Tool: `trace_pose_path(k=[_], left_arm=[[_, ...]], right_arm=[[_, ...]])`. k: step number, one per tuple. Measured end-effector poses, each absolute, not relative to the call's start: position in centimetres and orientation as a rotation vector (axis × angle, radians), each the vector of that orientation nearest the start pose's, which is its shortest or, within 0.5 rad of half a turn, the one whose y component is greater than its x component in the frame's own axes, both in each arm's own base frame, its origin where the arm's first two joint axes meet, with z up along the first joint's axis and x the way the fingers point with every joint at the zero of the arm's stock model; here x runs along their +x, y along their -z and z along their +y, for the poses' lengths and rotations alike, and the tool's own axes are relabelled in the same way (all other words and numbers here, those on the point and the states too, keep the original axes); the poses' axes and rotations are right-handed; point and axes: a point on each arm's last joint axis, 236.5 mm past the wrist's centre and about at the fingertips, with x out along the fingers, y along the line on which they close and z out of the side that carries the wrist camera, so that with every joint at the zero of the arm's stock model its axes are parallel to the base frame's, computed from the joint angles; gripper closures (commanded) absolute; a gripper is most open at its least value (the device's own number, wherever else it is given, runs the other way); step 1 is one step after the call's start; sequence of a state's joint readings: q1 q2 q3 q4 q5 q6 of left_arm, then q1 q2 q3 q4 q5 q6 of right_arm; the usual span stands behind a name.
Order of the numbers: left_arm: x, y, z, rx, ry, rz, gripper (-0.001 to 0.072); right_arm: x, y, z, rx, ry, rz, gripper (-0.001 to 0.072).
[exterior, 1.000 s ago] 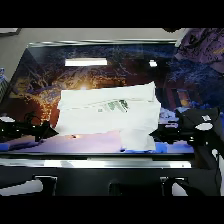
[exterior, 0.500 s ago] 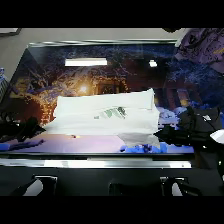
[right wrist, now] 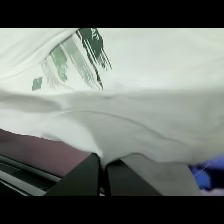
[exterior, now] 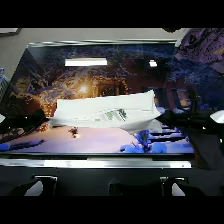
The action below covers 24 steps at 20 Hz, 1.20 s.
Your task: Fold the clothes and pants, and hang the long-sleeved shirts on hangers.
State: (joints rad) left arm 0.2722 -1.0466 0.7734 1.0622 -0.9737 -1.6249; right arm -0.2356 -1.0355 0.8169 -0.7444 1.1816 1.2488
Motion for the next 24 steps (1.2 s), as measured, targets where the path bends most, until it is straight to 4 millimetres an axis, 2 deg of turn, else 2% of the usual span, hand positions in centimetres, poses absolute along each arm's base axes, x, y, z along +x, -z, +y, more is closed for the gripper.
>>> trace_pose_path(k=[5, 10, 13, 16, 21, 22, 24], left_arm=[[37.7, 2.5, -0.2, -0.709, -0.096, 1.096, 0.0695], [42.4, 3.4, 0.4, -0.689, -0.089, 1.091, 0.0695], [44.7, 4.3, 0.4, -0.683, -0.078, 1.109, 0.0696], [46.1, 6.0, -0.1, -0.677, -0.066, 1.149, 0.0695], [46.5, 9.2, -1.4, -0.673, -0.053, 1.229, 0.0684], [46.4, 9.6, -1.6, -0.672, -0.051, 1.239, 0.0604], [46.5, 9.9, -1.8, -0.671, -0.048, 1.249, 0.0285]], right_arm=[[40.7, -2.4, 9.3, 0.606, -0.408, 1.108, 0.068], [46.6, -0.7, 9.1, 0.597, -0.383, 1.109, 0.068], [49.0, 0.2, 8.9, 0.608, -0.366, 1.11, 0.068], [50.3, 1.8, 8.7, 0.622, -0.346, 1.123, 0.068], [50.7, 5.5, 9.7, 0.632, -0.334, 1.183, 0.0678], [50.7, 6.1, 9.9, 0.634, -0.331, 1.194, 0.0663], [50.7, 6.9, 10.1, 0.642, -0.318, 1.208, 0.0438]])
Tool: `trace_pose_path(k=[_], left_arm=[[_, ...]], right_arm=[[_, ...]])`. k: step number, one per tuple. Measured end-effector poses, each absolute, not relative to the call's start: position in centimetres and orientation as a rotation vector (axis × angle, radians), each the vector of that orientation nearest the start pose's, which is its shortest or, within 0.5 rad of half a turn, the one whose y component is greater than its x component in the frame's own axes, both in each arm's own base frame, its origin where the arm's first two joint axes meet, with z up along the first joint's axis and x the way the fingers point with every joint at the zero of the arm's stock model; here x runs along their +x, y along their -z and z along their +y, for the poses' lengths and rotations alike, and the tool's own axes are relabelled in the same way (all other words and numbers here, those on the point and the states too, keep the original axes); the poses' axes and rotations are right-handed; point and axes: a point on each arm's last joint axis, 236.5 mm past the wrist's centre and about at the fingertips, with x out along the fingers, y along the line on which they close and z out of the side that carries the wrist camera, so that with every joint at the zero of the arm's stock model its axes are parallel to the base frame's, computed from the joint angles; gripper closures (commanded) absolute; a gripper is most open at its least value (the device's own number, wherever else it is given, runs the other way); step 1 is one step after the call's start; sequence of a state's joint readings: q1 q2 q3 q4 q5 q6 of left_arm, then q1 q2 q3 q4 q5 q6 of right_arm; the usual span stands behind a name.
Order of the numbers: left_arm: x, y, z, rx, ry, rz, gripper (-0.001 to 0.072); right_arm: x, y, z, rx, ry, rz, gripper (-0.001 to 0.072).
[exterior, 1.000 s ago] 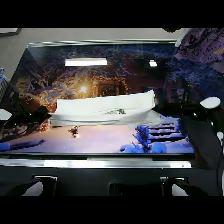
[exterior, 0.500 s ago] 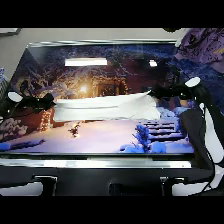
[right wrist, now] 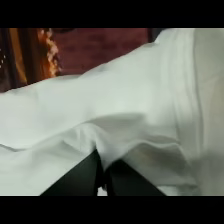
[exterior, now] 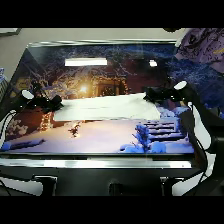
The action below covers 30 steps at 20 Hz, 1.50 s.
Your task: Fold the clothes and pants, and hang the long-sleeved shirts on hangers.
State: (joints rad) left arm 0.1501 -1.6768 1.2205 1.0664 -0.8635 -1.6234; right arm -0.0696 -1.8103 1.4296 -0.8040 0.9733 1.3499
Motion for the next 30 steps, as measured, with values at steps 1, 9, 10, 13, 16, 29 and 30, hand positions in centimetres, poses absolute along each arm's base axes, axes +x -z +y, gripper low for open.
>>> trace_pose_path(k=[1, 9, 10, 13, 16, 29, 30], left_arm=[[46.7, 9.7, -1.7, -0.675, -0.046, 1.245, 0.0167], [48.5, 4.2, 0.8, -0.567, -0.029, 1.193, 0.014], [48.5, 3.6, 1.1, -0.547, -0.032, 1.189, 0.014], [48.4, 2.5, 2.1, -0.504, -0.051, 1.179, 0.014], [48.3, 2.1, 2.4, -0.498, -0.065, 1.179, 0.0141], [48.3, 1.9, 2.7, -0.504, -0.085, 1.179, 0.0142], [48.3, 1.9, 2.6, -0.507, -0.086, 1.179, 0.0142]], right_arm=[[50.9, 6.9, 9.9, 0.656, -0.306, 1.21, 0.0363], [51.2, 1.6, 1.6, 0.758, -0.257, 1.241, 0.0111], [50.5, 2.0, 0.6, 0.757, -0.264, 1.267, 0.0111], [48.5, 3.9, -0.2, 0.757, -0.332, 1.357, 0.011], [47.8, 5.9, 0.6, 0.779, -0.418, 1.404, 0.0111], [48.7, 8.8, 4.8, 0.781, -0.54, 1.404, 0.0217], [48.5, 9.2, 5.6, 0.754, -0.544, 1.418, 0.0322]])
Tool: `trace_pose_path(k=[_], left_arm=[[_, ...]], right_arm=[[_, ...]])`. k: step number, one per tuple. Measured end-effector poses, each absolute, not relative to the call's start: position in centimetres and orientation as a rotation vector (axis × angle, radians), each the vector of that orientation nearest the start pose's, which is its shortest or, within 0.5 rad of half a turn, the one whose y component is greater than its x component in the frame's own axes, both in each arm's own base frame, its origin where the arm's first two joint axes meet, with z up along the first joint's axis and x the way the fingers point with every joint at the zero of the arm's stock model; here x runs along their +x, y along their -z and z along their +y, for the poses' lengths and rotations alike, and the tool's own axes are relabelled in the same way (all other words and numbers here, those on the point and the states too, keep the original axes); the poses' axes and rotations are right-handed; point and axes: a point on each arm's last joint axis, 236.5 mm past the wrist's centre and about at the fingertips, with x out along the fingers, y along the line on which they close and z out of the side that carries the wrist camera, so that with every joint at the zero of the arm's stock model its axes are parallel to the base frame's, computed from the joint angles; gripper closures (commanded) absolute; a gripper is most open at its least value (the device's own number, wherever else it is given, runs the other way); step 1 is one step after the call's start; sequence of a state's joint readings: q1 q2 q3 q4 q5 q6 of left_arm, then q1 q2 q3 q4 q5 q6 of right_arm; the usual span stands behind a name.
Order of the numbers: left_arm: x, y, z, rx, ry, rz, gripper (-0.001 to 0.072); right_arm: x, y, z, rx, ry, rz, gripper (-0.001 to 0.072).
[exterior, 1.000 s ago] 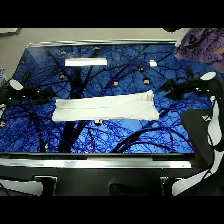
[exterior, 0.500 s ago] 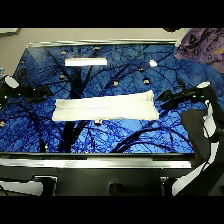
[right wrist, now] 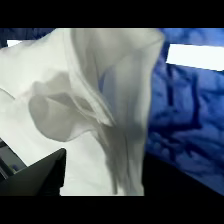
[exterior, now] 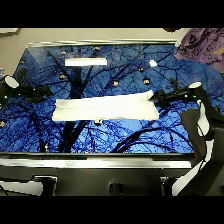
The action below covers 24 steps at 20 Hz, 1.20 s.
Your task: Fold the clothes and pants, and hang the long-sleeved shirts on hangers.
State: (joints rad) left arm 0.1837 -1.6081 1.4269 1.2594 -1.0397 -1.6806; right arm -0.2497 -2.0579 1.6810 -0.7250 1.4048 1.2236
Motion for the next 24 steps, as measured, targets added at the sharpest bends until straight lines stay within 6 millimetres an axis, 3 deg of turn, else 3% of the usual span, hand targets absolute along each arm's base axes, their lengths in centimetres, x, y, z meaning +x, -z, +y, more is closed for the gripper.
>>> trace_pose_path(k=[2, 6, 8, 9, 10, 11, 14, 17, 24], left_arm=[[48.3, 1.9, 2.5, -0.514, -0.089, 1.179, 0.0142], [48.5, 1.6, 1.0, -0.548, -0.066, 1.177, 0.0164], [48.9, 1.3, -1.0, -0.565, -0.029, 1.171, 0.0172], [49.1, 1.1, -2.5, -0.571, -0.001, 1.166, 0.0303], [49.4, 0.9, -4.0, -0.573, 0.027, 1.161, 0.0532], [49.7, 0.8, -6.0, -0.573, 0.062, 1.154, 0.0691], [50.1, 0.8, -13.2, -0.588, 0.178, 1.142, 0.0693], [49.3, 1.7, -22.0, -0.651, 0.305, 1.157, 0.0694], [45.8, 2.7, -41.4, -0.796, 0.561, 1.227, 0.0694]], right_arm=[[48.2, 10.1, 6.9, 0.693, -0.537, 1.45, 0.0682], [48.1, 9.9, 7.8, 0.617, -0.495, 1.469, 0.0679], [48.6, 8.0, 6.9, 0.573, -0.433, 1.438, 0.0679], [48.8, 6.6, 6.4, 0.551, -0.401, 1.418, 0.0679], [48.8, 5.0, 5.8, 0.53, -0.363, 1.398, 0.0679], [48.8, 3.1, 5.2, 0.51, -0.326, 1.372, 0.0679], [48.5, -2.1, 3.4, 0.461, -0.222, 1.287, 0.0679], [47.2, -5.9, 2.2, 0.427, -0.153, 1.251, 0.0679], [44.0, -10.6, 1.0, 0.397, -0.076, 1.241, 0.0679]])
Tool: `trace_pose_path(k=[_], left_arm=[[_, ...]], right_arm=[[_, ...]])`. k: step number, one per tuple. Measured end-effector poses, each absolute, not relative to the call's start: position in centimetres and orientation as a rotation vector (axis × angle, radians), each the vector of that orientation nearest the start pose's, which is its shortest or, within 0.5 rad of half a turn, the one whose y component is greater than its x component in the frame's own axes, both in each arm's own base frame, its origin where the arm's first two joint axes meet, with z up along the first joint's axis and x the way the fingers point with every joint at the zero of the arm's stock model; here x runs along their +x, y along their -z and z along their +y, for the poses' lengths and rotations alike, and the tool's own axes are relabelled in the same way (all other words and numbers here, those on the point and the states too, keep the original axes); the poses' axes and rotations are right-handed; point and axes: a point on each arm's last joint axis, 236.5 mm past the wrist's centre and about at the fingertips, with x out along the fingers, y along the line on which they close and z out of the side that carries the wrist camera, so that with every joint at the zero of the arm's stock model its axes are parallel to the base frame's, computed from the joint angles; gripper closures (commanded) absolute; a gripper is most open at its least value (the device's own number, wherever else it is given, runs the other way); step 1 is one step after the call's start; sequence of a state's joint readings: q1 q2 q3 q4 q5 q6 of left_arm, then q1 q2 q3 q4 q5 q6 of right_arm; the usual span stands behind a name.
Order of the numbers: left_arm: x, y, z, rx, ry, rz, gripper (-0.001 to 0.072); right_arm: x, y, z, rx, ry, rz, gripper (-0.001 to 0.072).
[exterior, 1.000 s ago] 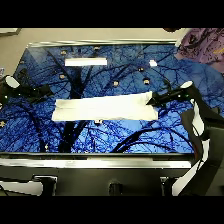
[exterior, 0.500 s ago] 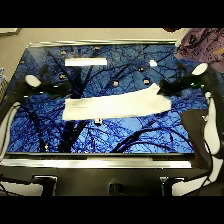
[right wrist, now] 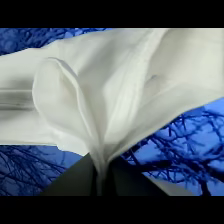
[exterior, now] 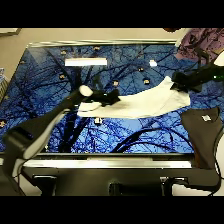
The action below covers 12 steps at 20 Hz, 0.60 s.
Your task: Fold the clothes and pants, and hang the long-sleeved shirts on hangers.
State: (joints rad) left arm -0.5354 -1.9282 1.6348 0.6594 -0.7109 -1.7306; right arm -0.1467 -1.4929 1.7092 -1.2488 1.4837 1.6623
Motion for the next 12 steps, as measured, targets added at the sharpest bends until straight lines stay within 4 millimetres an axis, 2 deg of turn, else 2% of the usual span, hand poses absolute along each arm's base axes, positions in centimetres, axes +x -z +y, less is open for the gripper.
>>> trace_pose_path(k=[2, 5, 8, 12], left_arm=[[44.7, 3.5, -45.9, -0.831, 0.607, 1.267, 0.0694], [42.9, 5.1, -50.8, -0.881, 0.633, 1.341, 0.0695], [41.3, 6.9, -53.9, -0.931, 0.622, 1.405, 0.0695], [40.3, 8.2, -56.1, -0.979, 0.596, 1.421, 0.0696]], right_arm=[[43.4, -11.2, 0.7, 0.392, -0.059, 1.239, 0.0679], [42.9, -11.9, 0.5, 0.382, -0.045, 1.237, 0.0679], [42.5, -13.0, -0.2, 0.364, -0.015, 1.23, 0.0679], [42.4, -14.3, -0.6, 0.355, 0.003, 1.209, 0.0679]])
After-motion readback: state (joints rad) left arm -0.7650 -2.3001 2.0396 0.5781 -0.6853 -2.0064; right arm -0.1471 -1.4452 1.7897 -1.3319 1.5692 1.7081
